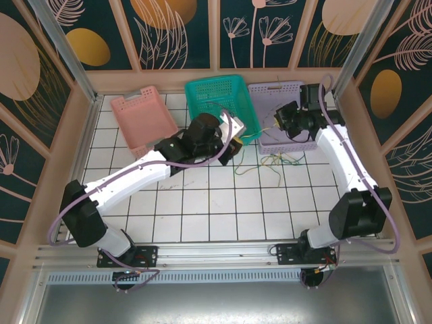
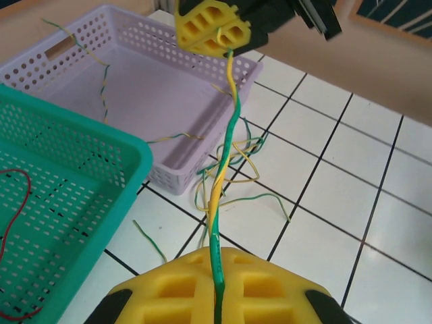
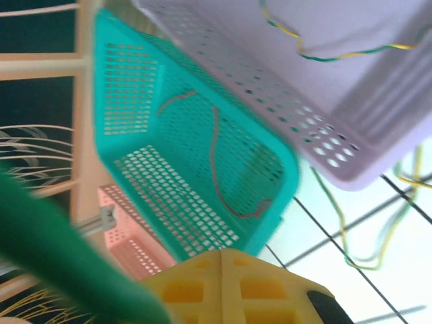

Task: Untangle the cables

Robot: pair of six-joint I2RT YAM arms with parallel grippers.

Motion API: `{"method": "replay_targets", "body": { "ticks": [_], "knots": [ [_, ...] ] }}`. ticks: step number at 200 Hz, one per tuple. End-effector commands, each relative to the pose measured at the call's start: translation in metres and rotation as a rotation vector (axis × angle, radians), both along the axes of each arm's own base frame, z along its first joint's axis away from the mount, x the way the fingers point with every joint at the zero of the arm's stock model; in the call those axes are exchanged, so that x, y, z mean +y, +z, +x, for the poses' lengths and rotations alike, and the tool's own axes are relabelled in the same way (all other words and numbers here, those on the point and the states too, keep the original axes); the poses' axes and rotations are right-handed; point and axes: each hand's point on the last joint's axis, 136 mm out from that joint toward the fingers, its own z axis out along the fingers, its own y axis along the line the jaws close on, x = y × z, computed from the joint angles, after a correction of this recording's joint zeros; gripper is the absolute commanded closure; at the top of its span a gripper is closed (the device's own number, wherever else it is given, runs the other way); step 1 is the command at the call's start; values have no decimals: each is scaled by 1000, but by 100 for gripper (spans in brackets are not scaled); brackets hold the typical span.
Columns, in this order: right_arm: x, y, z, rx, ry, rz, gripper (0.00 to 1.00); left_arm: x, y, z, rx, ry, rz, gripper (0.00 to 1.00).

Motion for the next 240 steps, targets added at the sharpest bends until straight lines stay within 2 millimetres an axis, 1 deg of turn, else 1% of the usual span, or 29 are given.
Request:
{"method": "replay_targets", "body": {
  "ticks": [1,11,24,39,56,69,82,95,105,111,122,129,130,132,140,149,154,164,179,183,186,192,204,214,226,232,234,236,240],
  "knots": [
    [-88,-5,18,26,-106,-291,100,15,-26,-17,-32,-40,184,100],
    [-103,4,24,14,-97,-375,100,12,-35,-26,-37,-70,224,100],
    [-106,17,36,-42,-40,-441,100,7,-47,-37,-32,-106,258,100],
    [-97,29,49,-103,46,-462,100,-1,-53,-44,-6,-138,250,100],
    [-81,35,60,-133,155,-492,100,-13,-53,-48,22,-172,224,100],
    [-70,35,68,-131,236,-545,100,-24,-51,-51,26,-197,216,100],
    [-59,28,74,-109,309,-594,100,-34,-49,-54,30,-220,206,100],
    [-57,26,77,-86,326,-605,100,-40,-44,-54,46,-213,177,100],
    [-57,32,78,-96,315,-597,100,-44,-39,-50,52,-188,158,100],
    [-57,41,79,-123,303,-595,100,-44,-37,-44,60,-150,152,100],
    [-59,59,76,-178,265,-587,85,-45,-33,-33,89,-84,140,100],
    [-60,73,73,-218,237,-568,74,-46,-21,-28,108,-56,105,100],
    [-61,74,73,-223,232,-564,72,-47,-27,-27,120,-52,113,100],
    [-61,77,72,-234,223,-556,69,-48,-31,-25,136,-46,113,100],
    [-66,91,67,-275,185,-523,57,-50,-27,-18,168,-18,80,100],
    [-74,103,61,-307,141,-490,48,-52,-23,-14,201,3,42,100],
    [-76,107,58,-319,125,-470,45,-53,-23,-11,218,16,29,100],
    [-84,117,52,-340,88,-436,42,-52,-22,-5,254,41,4,100],
    [-91,130,45,-375,53,-397,39,-49,-19,4,304,77,-25,100],
    [-91,133,43,-383,46,-391,39,-48,-18,7,316,88,-30,100],
    [-92,135,41,-387,40,-385,38,-48,-14,9,319,91,-43,100],
    [-91,140,38,-399,31,-373,38,-47,-15,12,338,107,-45,100],
    [-87,149,31,-425,21,-339,37,-45,-9,20,363,129,-60,100],
    [-77,153,25,-449,28,-297,36,-45,-2,25,381,134,-84,100],
    [-60,146,16,-457,52,-231,36,-46,10,29,388,124,-121,100],
    [-47,139,13,-453,73,-185,36,-47,17,30,376,117,-140,100],
    [-40,139,11,-459,85,-167,36,-47,19,30,372,114,-145,100],
    [-34,134,10,-451,97,-147,36,-48,20,31,370,112,-148,100],
    [-22,131,7,-450,114,-109,36,-49,24,31,362,108,-157,100]
  ]
}}
